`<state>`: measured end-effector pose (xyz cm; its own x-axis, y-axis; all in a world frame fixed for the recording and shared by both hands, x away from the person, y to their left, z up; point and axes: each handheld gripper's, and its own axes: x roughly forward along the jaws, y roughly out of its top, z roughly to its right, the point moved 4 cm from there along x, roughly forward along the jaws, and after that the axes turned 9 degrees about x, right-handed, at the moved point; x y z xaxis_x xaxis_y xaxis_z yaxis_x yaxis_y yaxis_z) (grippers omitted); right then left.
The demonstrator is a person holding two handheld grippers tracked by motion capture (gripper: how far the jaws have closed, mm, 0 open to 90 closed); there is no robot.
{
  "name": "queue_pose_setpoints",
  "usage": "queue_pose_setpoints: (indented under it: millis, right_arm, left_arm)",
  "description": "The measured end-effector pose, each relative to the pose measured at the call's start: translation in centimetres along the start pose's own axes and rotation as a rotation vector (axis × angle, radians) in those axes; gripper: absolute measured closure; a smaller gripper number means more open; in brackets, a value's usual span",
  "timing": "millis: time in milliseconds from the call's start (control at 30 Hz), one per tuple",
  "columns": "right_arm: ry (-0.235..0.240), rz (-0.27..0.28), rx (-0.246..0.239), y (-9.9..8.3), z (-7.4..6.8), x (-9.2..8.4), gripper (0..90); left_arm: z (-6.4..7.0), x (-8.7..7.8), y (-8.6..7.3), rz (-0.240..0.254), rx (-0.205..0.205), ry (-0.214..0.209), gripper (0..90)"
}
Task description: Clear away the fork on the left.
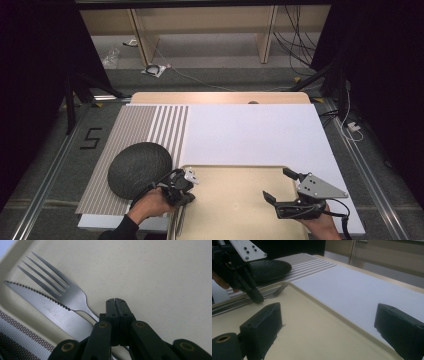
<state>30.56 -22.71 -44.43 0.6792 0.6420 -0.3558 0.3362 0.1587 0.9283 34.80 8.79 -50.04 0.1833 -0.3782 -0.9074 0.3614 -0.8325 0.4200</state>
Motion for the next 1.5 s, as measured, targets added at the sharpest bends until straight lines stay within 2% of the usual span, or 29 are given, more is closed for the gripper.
queue_pose_setpoints:
  millis: [133, 267, 333, 467, 500, 600, 667, 733, 900, 967, 1233, 1500]
  right_arm:
    - [0.001, 0.0, -0.001, 0.0, 0.0, 0.0, 8.5]
    - [0.001, 0.0, 0.0, 0.0, 0.0, 0.0, 8.5]
    - [0.001, 0.001, -0.001, 0.0, 0.0, 0.0, 8.5]
    - [0.001, 0.002, -0.002, 0.0, 0.0, 0.0, 8.5]
    - [0.001, 0.001, -0.002, 0.0, 0.0, 0.0, 8.5]
    - [0.0, 0.003, -0.001, 0.0, 0.0, 0.0, 8.5]
    - [0.0, 0.003, -0.002, 0.0, 0.0, 0.0, 8.5]
    - [0.0, 0.003, -0.002, 0.0, 0.0, 0.0, 8.5]
    - [0.0, 0.005, -0.001, 0.0, 0.0, -0.1, 8.5]
    - [0.0, 0.005, -0.001, 0.0, 0.0, -0.1, 8.5]
    - [-0.002, 0.008, -0.003, 0.0, 0.1, 0.0, 8.5]
    - [-0.006, 0.0, -0.002, 0.0, 0.1, -0.1, 8.5]
  left_arm:
    - [0.1, -0.1, 0.1, 0.01, 0.008, 0.003, 81.6]
    - [0.1, -0.7, 0.3, 0.043, 0.004, 0.006, 69.3]
    - [0.1, -1.1, 0.5, 0.053, -0.013, 0.024, 57.4]
    - [-0.3, -2.0, 0.7, 0.086, -0.047, 0.074, 42.6]
    - [-0.5, -2.2, 0.7, 0.101, -0.061, 0.093, 40.6]
    - [-0.9, -2.7, 0.6, 0.129, -0.079, 0.114, 35.3]
    - [-1.1, -3.1, 0.6, 0.161, -0.079, 0.139, 34.5]
    - [-1.3, -3.4, 0.5, 0.186, -0.103, 0.155, 32.8]
    - [-1.9, -4.4, 0.3, 0.256, -0.128, 0.206, 29.1]
    - [-2.0, -4.8, 0.2, 0.281, -0.128, 0.225, 28.1]
    - [-2.9, -6.1, -0.6, 0.371, -0.203, 0.288, 24.9]
    - [-3.5, -6.8, -1.7, 0.422, -0.286, 0.298, 22.3]
